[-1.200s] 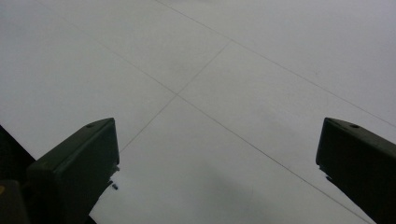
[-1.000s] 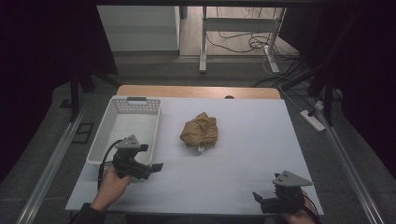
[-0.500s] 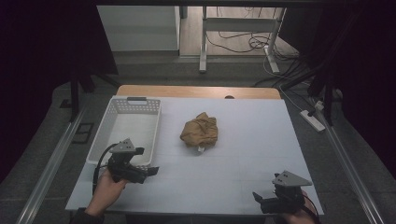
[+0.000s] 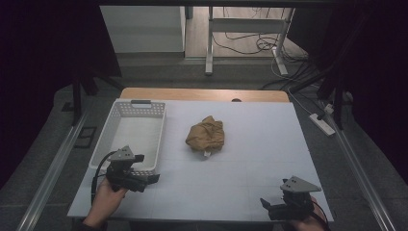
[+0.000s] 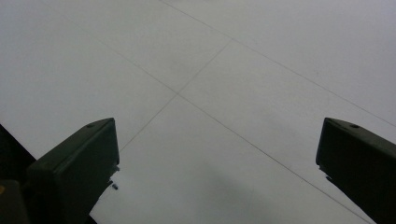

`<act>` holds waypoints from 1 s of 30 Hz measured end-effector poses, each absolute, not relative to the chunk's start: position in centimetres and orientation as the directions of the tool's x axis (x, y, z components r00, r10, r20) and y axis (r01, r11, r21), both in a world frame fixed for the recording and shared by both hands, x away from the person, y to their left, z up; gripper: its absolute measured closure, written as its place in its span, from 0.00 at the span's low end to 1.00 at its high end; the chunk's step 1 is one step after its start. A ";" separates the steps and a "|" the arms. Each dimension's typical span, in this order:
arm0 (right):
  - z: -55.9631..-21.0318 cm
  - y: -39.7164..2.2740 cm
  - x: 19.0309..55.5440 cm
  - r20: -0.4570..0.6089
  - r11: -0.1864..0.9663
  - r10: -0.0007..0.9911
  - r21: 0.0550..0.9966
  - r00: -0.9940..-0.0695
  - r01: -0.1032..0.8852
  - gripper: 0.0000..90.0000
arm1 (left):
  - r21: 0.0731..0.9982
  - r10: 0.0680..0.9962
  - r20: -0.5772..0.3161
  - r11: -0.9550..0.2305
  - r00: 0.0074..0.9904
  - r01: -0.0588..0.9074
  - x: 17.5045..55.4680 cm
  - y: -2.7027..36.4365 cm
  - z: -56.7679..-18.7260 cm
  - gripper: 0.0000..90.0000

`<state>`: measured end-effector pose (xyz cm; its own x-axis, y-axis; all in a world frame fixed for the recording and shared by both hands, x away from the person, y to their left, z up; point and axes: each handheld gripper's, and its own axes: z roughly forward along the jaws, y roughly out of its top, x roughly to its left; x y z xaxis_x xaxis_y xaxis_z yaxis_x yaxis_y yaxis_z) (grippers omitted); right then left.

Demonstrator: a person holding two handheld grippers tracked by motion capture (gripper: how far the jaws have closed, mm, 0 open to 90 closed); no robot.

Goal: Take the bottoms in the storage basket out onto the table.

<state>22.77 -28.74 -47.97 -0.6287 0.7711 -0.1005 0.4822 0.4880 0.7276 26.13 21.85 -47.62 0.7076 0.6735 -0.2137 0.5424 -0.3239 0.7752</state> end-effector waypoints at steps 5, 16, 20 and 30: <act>-48.0 -28.7 22.8 -0.102 0.490 0.771 0.726 -0.629 0.483 0.00 | 0.776 0.679 -0.215 -0.317 0.701 0.545 25.7 22.3 -47.7 0.00; -48.0 -28.7 22.8 -0.104 0.492 0.770 0.725 -0.630 0.482 0.00 | 0.774 0.701 -0.208 -0.308 0.682 0.553 24.7 23.1 -48.0 0.00; -48.0 -28.7 22.8 -0.103 0.493 0.770 0.724 -0.630 0.483 0.00 | 0.776 0.712 -0.204 -0.301 0.672 0.554 24.2 23.5 -48.0 0.00; -48.0 -28.7 22.8 -0.103 0.494 0.768 0.723 -0.632 0.482 0.00 | 0.783 0.729 -0.210 -0.274 0.651 0.559 23.3 24.3 -48.2 0.00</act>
<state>22.81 -28.69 -48.00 -0.6317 0.7683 -0.1034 0.4824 0.4941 0.7233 23.35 24.27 -48.17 0.6510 0.7293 -0.2104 0.5593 -0.2736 0.7825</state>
